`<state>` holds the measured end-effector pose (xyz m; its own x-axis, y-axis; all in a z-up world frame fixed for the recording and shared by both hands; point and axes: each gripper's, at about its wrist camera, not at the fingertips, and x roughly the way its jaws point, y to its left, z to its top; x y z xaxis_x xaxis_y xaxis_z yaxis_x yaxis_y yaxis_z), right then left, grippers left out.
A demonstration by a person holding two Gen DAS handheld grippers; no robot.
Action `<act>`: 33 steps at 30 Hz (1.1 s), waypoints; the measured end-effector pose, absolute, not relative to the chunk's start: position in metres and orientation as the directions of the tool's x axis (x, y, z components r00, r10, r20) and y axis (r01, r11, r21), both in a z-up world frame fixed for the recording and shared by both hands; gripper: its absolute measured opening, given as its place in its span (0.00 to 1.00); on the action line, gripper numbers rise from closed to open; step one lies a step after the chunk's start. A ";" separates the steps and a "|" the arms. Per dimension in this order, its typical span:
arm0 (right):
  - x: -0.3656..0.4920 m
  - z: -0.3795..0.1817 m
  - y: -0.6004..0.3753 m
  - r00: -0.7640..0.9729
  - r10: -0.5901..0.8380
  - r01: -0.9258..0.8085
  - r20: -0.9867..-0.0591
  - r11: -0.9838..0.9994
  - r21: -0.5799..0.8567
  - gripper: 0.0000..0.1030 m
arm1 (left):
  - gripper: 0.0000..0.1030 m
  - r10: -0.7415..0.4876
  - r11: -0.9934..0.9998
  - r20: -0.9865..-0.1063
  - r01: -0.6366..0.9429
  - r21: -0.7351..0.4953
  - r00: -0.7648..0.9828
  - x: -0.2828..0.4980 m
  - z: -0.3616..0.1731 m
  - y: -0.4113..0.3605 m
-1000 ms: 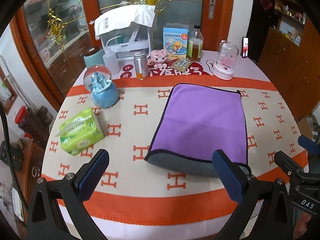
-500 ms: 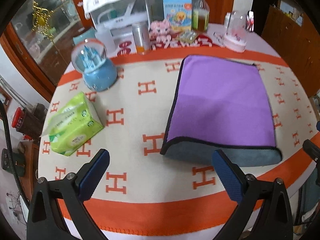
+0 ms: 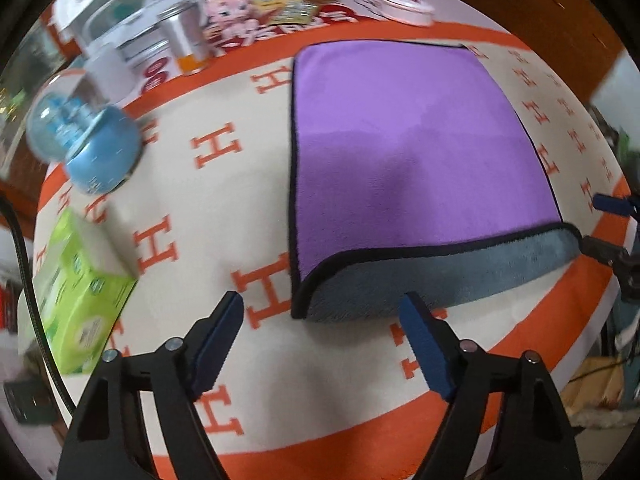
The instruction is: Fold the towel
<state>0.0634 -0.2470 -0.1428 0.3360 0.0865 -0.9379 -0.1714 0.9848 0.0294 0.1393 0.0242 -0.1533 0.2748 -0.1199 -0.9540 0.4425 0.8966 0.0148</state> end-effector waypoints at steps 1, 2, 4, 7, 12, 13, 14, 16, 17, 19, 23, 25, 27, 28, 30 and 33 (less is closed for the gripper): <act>0.064 -0.146 -0.248 0.326 0.095 -0.176 -0.941 0.984 0.039 0.69 | 0.74 -0.124 0.887 -0.955 0.462 0.015 0.269 0.142 -0.156 0.021; 0.065 -0.149 -0.249 0.319 0.095 -0.178 -0.943 0.983 0.039 0.67 | 0.72 -0.126 0.881 -0.956 0.473 0.014 0.263 0.143 -0.156 0.020; 0.068 -0.153 -0.249 0.305 0.099 -0.178 -0.947 0.983 0.046 0.64 | 0.66 -0.140 0.868 -0.960 0.496 -0.001 0.242 0.149 -0.160 0.016; 0.071 -0.159 -0.253 0.285 0.117 -0.170 -0.951 0.983 0.070 0.60 | 0.63 -0.145 0.857 -0.965 0.516 -0.012 0.218 0.157 -0.166 0.013; 0.074 -0.165 -0.253 0.267 0.141 -0.167 -0.953 0.981 0.098 0.51 | 0.54 -0.182 0.831 -0.968 0.554 -0.059 0.171 0.166 -0.169 0.010; 0.075 -0.167 -0.254 0.260 0.151 -0.165 -0.954 0.980 0.110 0.49 | 0.54 -0.184 0.827 -0.969 0.559 -0.062 0.165 0.167 -0.170 0.010; 0.075 -0.168 -0.254 0.255 0.157 -0.164 -0.954 0.979 0.117 0.46 | 0.54 -0.184 0.824 -0.970 0.564 -0.063 0.161 0.168 -0.171 0.010; 0.077 -0.170 -0.254 0.246 0.172 -0.164 -0.954 0.977 0.134 0.43 | 0.54 -0.187 0.817 -0.972 0.572 -0.073 0.144 0.169 -0.173 0.010; 0.077 -0.171 -0.253 0.244 0.174 -0.164 -0.954 0.977 0.136 0.42 | 0.54 -0.188 0.815 -0.973 0.574 -0.077 0.136 0.170 -0.174 0.010; 0.078 -0.172 -0.253 0.245 0.176 -0.167 -0.953 0.976 0.138 0.42 | 0.54 -0.196 0.809 -0.973 0.581 -0.091 0.121 0.171 -0.176 0.011; 0.079 -0.172 -0.252 0.241 0.189 -0.173 -0.952 0.974 0.150 0.42 | 0.46 -0.224 0.801 -0.972 0.582 -0.140 0.075 0.175 -0.181 0.012; 0.080 -0.172 -0.250 0.241 0.188 -0.176 -0.952 0.973 0.148 0.41 | 0.45 -0.230 0.799 -0.972 0.580 -0.155 0.057 0.177 -0.185 0.013; 0.080 -0.172 -0.250 0.240 0.191 -0.178 -0.952 0.973 0.150 0.41 | 0.45 -0.232 0.794 -0.972 0.586 -0.161 0.048 0.177 -0.187 0.013; 0.080 -0.173 -0.250 0.238 0.193 -0.178 -0.952 0.972 0.152 0.39 | 0.44 -0.232 0.792 -0.972 0.588 -0.164 0.042 0.177 -0.188 0.013; 0.081 -0.174 -0.250 0.231 0.198 -0.178 -0.952 0.971 0.159 0.37 | 0.43 -0.232 0.788 -0.972 0.592 -0.167 0.035 0.177 -0.190 0.012; 0.080 -0.175 -0.250 0.229 0.203 -0.176 -0.952 0.971 0.164 0.37 | 0.43 -0.234 0.782 -0.972 0.600 -0.168 0.031 0.177 -0.190 0.012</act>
